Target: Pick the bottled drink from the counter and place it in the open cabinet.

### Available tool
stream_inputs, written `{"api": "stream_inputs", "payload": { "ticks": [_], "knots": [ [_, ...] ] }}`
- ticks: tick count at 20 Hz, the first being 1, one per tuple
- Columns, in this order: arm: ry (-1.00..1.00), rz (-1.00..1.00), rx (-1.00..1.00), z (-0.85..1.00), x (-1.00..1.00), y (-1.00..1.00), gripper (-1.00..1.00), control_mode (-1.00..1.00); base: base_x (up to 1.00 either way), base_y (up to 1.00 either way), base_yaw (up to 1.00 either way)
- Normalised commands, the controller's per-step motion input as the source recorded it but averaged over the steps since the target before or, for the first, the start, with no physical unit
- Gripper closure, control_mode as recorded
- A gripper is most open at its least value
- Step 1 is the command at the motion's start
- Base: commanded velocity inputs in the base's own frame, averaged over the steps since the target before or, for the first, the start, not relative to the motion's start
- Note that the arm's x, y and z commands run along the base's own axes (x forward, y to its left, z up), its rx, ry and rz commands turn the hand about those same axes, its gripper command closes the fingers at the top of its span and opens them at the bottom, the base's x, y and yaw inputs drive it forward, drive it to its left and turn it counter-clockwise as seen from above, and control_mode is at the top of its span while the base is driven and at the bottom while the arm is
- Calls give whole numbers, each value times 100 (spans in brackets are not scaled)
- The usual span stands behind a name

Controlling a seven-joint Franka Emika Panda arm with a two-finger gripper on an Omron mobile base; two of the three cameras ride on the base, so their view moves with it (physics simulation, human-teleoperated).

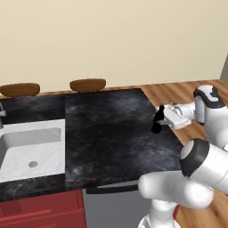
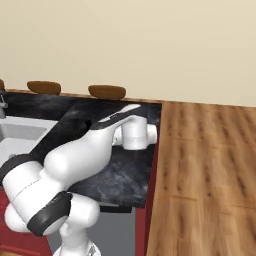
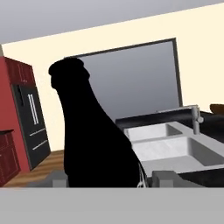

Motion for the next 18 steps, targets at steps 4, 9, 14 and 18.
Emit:
{"api": "stream_inputs", "payload": {
  "ticks": [4,9,14,18],
  "knots": [
    [0,-10,2,47,-58,-1,100,-100,0,0,0],
    [1,-9,0,42,-49,0,100,-100,0,0,0],
    [2,-8,0,39,-42,0,100,-100,0,0,0],
    [0,-5,0,17,-21,0,100,-100,0,0,0]
  ]
}}
